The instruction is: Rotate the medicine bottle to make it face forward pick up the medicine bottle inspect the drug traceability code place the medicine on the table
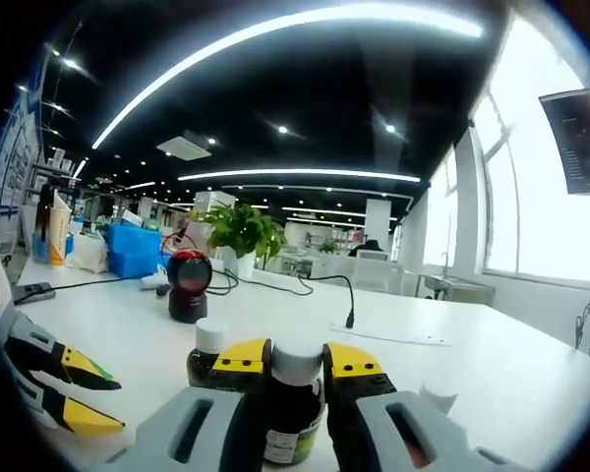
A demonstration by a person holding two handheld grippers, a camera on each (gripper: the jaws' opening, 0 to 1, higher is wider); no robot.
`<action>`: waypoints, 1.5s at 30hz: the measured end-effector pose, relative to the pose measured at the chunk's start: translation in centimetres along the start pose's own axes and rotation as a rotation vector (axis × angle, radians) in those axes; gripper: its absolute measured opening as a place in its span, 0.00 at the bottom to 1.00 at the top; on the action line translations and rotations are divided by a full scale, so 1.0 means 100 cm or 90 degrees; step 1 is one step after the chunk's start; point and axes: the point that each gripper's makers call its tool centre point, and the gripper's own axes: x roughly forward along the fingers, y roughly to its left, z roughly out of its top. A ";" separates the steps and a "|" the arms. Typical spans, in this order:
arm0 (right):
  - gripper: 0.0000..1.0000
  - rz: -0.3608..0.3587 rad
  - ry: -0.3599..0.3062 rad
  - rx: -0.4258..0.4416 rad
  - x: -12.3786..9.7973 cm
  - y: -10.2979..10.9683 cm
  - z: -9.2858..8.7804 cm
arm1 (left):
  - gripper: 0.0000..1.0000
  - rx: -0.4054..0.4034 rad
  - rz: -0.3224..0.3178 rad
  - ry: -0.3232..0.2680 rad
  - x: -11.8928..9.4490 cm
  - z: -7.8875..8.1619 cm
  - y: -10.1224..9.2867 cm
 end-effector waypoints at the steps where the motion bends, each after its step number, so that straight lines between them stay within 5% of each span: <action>1: 0.17 0.002 0.001 0.003 0.000 0.000 0.000 | 0.14 0.000 0.000 0.000 0.000 0.000 0.000; 28: 0.20 0.167 -0.019 0.087 -0.001 -0.001 0.006 | 0.13 0.001 -0.001 0.000 0.000 0.000 0.000; 45: 0.17 0.210 -0.021 0.095 0.004 0.004 0.002 | 0.13 0.001 0.001 0.001 0.000 0.000 0.000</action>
